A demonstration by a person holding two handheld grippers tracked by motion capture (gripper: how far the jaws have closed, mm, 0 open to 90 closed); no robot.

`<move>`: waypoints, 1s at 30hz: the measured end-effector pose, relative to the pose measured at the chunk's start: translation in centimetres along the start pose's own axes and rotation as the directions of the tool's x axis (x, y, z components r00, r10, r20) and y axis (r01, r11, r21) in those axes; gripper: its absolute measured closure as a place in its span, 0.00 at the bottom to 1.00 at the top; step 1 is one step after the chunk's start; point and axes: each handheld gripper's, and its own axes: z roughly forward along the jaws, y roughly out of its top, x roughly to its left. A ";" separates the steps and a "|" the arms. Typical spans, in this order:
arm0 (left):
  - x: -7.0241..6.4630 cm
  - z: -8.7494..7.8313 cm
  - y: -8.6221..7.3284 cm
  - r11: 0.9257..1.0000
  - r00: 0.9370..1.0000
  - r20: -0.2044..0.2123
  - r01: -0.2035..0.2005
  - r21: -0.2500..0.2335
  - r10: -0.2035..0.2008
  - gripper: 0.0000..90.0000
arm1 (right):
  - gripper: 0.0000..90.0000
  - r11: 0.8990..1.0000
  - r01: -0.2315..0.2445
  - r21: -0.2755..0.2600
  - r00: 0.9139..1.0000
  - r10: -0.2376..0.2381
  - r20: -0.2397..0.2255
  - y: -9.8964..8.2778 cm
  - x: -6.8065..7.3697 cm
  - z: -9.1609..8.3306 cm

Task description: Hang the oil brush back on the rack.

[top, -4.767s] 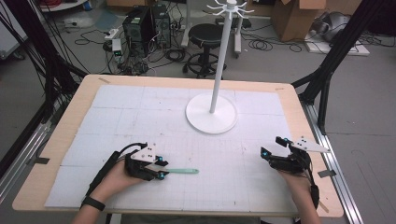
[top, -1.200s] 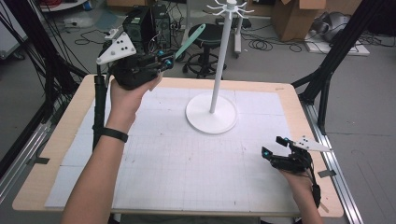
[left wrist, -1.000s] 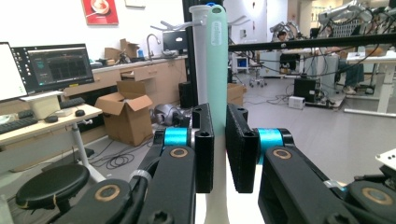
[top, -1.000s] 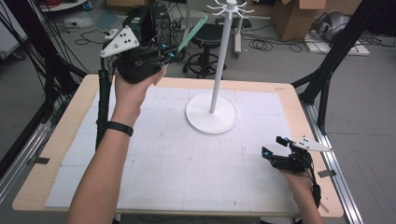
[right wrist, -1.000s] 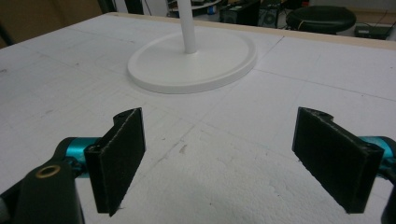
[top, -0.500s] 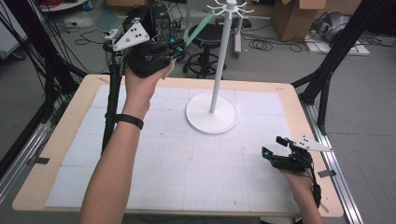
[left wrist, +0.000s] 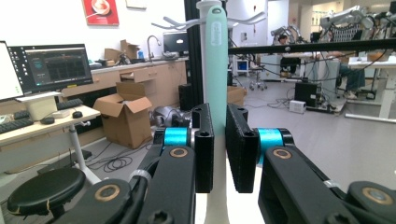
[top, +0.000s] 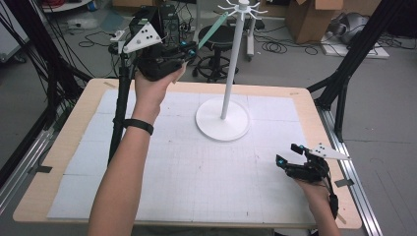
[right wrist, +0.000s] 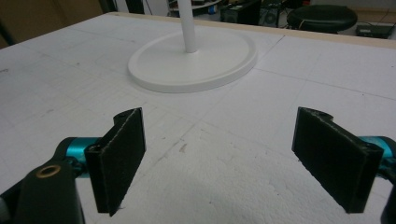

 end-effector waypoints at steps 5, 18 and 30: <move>0.0 0.3 -0.2 1.000 1.000 -0.012 0.000 0.004 0.000 0.91 | 0.18 1.000 0.002 0.000 1.000 -0.002 0.000 0.0 0.0 0.0; 0.3 1.5 -0.9 1.000 0.998 -0.062 0.012 -0.009 -0.013 0.91 | 0.18 1.000 0.002 0.003 1.000 -0.002 -0.002 0.0 0.0 0.0; 0.4 2.5 -1.6 1.000 0.999 -0.050 0.014 -0.010 -0.015 0.91 | 0.19 1.000 0.003 0.007 1.000 -0.003 -0.002 -0.1 0.0 0.0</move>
